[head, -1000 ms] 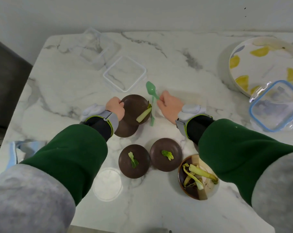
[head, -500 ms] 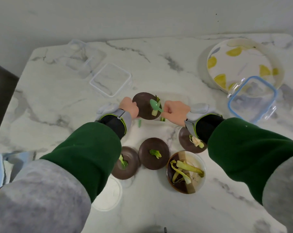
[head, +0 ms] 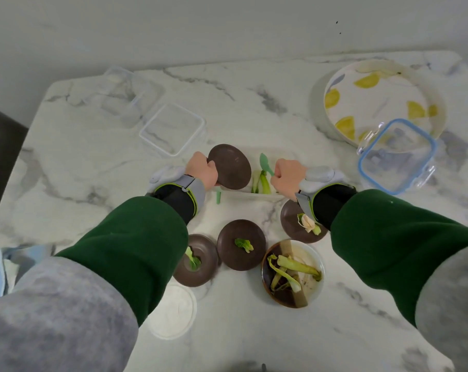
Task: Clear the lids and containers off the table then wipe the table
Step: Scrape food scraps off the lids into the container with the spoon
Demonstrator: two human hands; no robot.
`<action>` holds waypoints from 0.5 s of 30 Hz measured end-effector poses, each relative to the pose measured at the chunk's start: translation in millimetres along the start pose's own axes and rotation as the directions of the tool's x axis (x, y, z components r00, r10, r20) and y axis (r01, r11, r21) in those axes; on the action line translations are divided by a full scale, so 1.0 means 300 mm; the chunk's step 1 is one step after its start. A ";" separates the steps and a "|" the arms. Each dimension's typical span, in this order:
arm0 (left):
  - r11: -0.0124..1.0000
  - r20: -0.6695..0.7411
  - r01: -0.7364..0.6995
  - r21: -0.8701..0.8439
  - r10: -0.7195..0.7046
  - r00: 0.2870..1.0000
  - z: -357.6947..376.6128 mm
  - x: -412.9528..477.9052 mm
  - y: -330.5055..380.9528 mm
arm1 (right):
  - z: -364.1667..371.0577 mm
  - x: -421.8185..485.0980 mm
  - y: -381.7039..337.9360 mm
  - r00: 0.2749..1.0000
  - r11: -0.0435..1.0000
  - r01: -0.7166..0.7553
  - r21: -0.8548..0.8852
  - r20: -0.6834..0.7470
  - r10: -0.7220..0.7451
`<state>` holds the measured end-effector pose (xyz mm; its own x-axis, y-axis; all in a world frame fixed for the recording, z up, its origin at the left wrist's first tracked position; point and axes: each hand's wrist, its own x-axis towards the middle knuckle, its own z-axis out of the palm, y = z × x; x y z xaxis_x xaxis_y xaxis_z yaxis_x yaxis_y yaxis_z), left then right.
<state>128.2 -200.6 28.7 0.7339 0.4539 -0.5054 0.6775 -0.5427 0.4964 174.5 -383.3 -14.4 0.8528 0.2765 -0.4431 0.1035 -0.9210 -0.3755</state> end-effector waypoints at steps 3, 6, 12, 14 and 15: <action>0.999 -0.007 0.028 -0.045 -0.028 1.000 -0.016 0.002 -0.018 | -0.007 -0.012 -0.030 0.990 0.988 0.128 0.090 -0.075 -0.121; 0.996 -0.076 0.072 -0.042 -0.075 0.994 -0.044 0.006 -0.055 | -0.004 -0.026 -0.098 0.969 0.955 0.246 0.163 -0.044 -0.242; 0.979 -0.131 0.158 -0.131 -0.175 0.976 -0.128 0.022 -0.204 | 0.025 -0.027 -0.201 0.950 0.937 0.299 0.181 0.040 -0.310; 0.963 -0.092 0.202 -0.178 -0.221 0.971 -0.146 0.027 -0.260 | 0.046 -0.028 -0.241 0.942 0.934 0.317 0.167 0.063 -0.331; 0.954 -0.067 0.229 -0.192 -0.245 0.967 -0.154 0.019 -0.280 | 0.057 -0.029 -0.260 0.937 0.930 0.328 0.164 0.071 -0.343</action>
<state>77.8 -119.7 16.7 0.5469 0.6197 -0.5629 0.8238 -0.2788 0.4935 150.3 -309.2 4.8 0.7267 0.5942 -0.3446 0.2919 -0.7213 -0.6281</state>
